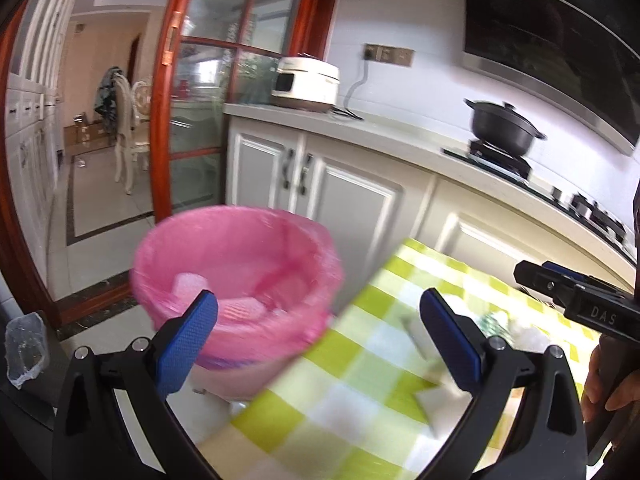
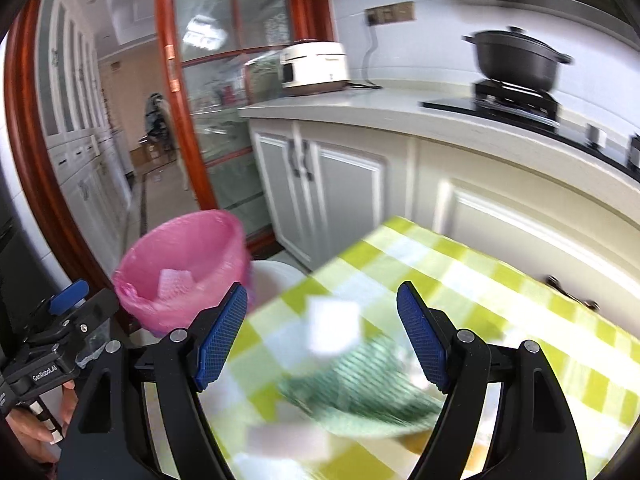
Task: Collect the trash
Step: 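Move both grippers back over the table toward the foam blocks, then grasp the white foam block with the left gripper while the right gripper grasps the yellow sponge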
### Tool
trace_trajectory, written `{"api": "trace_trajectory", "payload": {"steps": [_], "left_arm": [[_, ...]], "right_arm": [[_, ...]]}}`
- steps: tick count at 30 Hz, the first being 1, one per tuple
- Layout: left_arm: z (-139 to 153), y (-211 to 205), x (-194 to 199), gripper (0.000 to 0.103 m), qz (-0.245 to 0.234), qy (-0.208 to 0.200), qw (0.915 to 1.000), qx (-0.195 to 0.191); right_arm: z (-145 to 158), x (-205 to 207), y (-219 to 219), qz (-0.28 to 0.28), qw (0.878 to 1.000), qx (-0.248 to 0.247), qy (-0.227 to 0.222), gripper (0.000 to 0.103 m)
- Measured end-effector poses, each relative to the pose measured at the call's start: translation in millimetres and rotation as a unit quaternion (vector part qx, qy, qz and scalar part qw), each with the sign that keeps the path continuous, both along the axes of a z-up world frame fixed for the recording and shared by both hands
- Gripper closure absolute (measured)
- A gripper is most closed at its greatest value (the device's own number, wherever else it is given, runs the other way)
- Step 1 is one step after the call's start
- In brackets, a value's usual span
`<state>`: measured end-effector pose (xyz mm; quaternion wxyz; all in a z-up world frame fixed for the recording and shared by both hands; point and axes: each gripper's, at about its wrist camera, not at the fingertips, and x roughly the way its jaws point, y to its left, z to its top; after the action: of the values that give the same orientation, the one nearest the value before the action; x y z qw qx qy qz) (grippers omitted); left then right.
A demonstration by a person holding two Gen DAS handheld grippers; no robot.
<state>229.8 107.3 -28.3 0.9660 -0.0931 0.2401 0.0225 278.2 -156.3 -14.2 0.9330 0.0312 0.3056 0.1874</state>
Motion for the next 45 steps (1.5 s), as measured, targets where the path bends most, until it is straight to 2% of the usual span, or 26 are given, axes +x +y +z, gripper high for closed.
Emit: {"api": "trace_trajectory", "payload": {"steps": [9,13,20,25,30,33,35,37,45], "left_arm": [[-28,-69,0,0.005,-0.040,0.025,0.9988,0.006],[-36,-92,-5,0.005,-0.055,0.022,0.9982,0.009],[-59,-132,-6,0.005,-0.077,0.042,0.9959,0.023],[-73,-149,-1,0.005,-0.070,0.056,0.9955,0.032],[-89,-152,10,0.006,-0.063,0.083,0.9943,0.020],[-95,-153,14,0.017,-0.068,0.088,0.9935,0.021],[-99,-153,19,0.035,-0.080,0.095,0.9920,0.021],[-102,-154,21,0.045,-0.086,0.099,0.9911,0.024],[-98,-142,14,0.047,-0.098,0.087,0.9910,0.025]], "right_arm": [[-31,-16,-64,-0.037,0.999,0.000,0.022,0.029],[-46,-24,-85,-0.042,0.998,0.000,0.036,0.029],[-68,-42,-107,-0.039,0.998,-0.008,0.051,0.029],[-86,-50,-114,-0.030,0.997,-0.019,0.063,0.029],[-100,-49,-114,-0.016,0.997,-0.017,0.075,0.033],[-105,-46,-111,-0.007,0.997,-0.017,0.078,0.037],[-107,-43,-108,-0.001,0.997,-0.019,0.080,0.038],[-109,-40,-104,0.005,0.996,-0.020,0.082,0.039],[-118,-29,-88,0.018,0.995,-0.028,0.094,0.048]]}}
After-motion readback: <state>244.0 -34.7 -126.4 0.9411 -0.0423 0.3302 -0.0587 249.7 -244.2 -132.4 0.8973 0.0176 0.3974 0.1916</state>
